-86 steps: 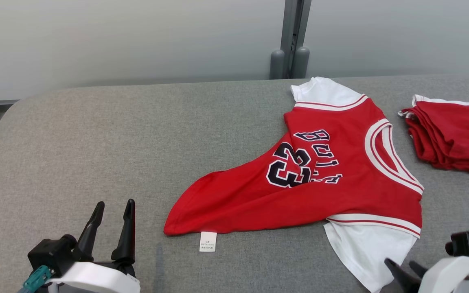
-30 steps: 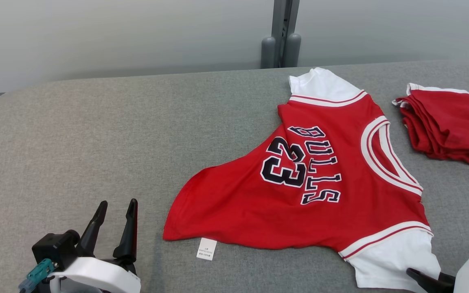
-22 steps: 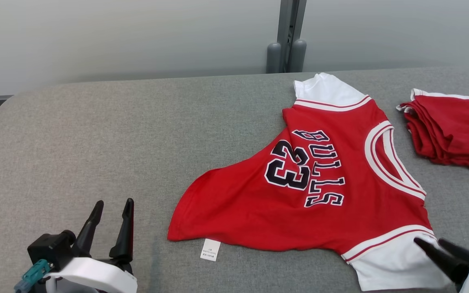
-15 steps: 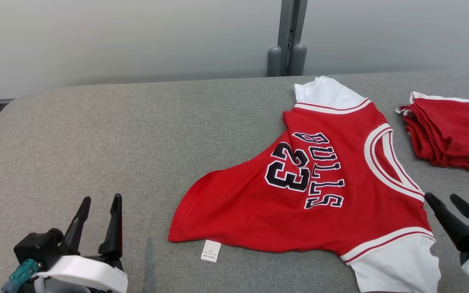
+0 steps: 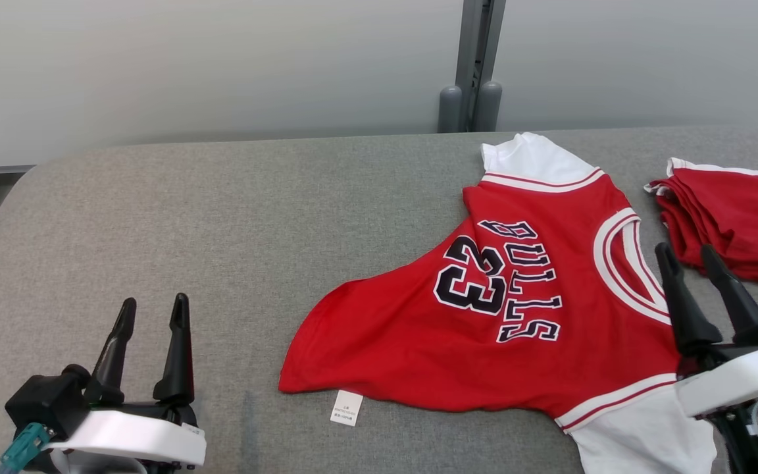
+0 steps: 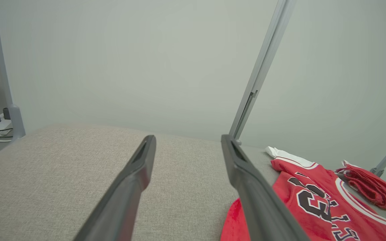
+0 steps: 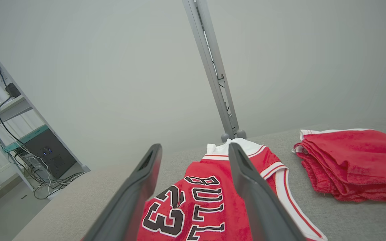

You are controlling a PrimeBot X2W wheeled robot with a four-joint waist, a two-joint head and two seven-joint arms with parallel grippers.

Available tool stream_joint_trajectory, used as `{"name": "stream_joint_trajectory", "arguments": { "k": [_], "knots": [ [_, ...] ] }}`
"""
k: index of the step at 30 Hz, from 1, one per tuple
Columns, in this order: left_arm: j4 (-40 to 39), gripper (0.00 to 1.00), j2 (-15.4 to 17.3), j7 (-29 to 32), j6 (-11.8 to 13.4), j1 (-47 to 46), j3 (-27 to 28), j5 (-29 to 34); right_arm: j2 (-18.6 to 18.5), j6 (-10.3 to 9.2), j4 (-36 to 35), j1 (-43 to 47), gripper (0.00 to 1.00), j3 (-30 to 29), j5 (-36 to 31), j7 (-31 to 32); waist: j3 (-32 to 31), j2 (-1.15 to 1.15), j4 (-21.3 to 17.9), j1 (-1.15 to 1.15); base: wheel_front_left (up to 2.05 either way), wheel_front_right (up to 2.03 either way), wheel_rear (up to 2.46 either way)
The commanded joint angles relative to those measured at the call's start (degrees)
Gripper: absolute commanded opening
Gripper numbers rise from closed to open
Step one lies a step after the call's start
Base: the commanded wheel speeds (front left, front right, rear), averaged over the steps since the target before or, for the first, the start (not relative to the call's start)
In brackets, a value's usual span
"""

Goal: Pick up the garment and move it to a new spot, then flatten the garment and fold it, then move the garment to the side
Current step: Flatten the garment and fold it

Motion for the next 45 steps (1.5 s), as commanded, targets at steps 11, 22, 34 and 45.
{"name": "stream_joint_trajectory", "arguments": {
  "k": [11,22,34,45],
  "knots": [
    [0.69,1.0,-5.92,-0.79,-2.84,0.88,5.06,5.58,-0.7,0.05,15.37,-2.27,1.0,7.44,-8.6,-20.14,-1.11,0.0,1.15,0.0,0.0,0.0,0.0],
    [5.89,1.0,-11.0,-0.81,-7.49,1.66,8.18,14.67,-0.19,0.05,24.68,-6.63,1.0,8.84,-12.22,-23.58,-1.9,0.0,0.75,0.0,0.0,0.0,0.0],
    [8.29,1.0,-13.16,-0.82,-10.06,0.48,9.99,18.65,-0.08,0.05,24.58,-6.64,1.0,9.3,-12.85,-23.61,-1.92,0.0,0.68,0.0,0.0,0.0,0.0],
    [9.46,1.0,-14.33,-0.82,-11.56,0.04,11.49,19.67,0.25,0.05,24.53,-6.32,1.0,9.18,-13.02,-23.62,-1.96,0.0,0.74,0.0,0.0,0.0,0.0]
  ]
}}
